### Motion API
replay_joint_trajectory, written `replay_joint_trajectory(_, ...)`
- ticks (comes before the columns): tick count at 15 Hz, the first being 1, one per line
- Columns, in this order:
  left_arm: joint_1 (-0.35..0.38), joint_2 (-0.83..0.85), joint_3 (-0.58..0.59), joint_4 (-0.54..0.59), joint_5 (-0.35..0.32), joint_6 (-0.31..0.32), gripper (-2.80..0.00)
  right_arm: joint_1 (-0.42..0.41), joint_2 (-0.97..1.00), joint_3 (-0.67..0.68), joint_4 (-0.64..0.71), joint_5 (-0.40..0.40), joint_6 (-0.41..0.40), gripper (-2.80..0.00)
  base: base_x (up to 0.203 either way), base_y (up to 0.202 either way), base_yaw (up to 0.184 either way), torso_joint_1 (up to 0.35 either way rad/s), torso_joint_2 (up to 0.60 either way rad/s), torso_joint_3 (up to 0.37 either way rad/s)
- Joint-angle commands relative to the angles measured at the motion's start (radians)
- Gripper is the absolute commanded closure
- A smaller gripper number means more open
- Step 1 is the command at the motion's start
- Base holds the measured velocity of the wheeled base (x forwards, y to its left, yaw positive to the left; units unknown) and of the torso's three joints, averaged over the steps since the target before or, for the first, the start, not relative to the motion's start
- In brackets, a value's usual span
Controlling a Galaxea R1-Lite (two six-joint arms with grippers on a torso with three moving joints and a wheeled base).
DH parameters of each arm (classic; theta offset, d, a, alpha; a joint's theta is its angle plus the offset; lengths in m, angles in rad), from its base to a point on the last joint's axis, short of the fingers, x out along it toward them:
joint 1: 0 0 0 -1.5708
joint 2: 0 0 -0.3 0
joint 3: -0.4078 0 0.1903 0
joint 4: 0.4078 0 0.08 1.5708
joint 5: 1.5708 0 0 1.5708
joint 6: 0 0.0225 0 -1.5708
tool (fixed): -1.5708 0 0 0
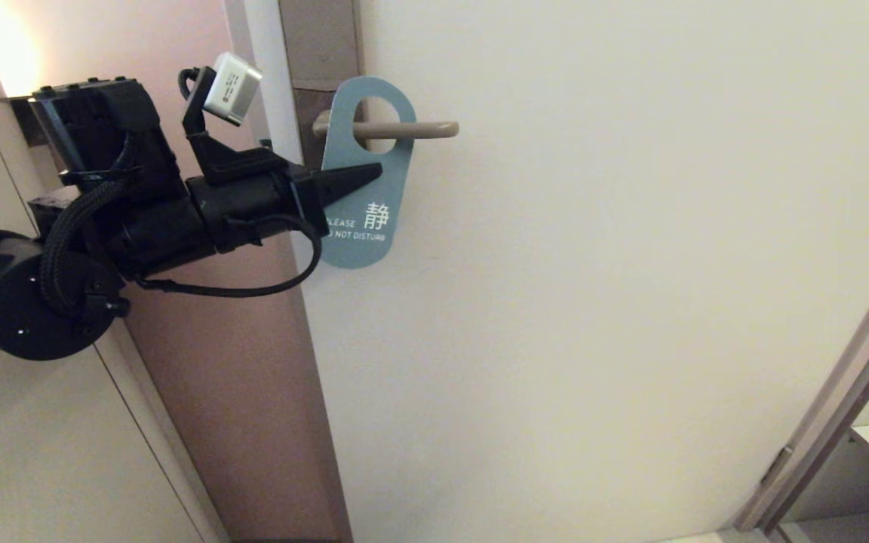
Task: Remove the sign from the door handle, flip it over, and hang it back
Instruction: Take down the sign
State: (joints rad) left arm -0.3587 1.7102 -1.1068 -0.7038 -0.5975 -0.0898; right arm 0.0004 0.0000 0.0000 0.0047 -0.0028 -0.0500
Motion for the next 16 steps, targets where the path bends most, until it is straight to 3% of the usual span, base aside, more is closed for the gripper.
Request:
replay_joint_trajectory(1,-0.002,-0.001,0.008,-0.002,-0.002,0.004,0.0,0.0,0.0,0.0,0.0,0.0,-0.001,0.0,0.0,0.0,0.0,0.0,0.0,0.0)
replay_joint_trajectory(12,-0.009,-0.004,0.04,-0.003,0.002,0.039,0.0,0.0,0.0,0.0,0.0,0.0,-0.001,0.0,0.0,0.0,0.0,0.0,0.0,0.0)
replay_joint_trajectory(16,-0.049,-0.002,0.039,-0.003,0.07,0.039,0.0,0.001,0.0,0.0,0.0,0.0,-0.001,0.0,0.0,0.0,0.0,0.0,0.0,0.0)
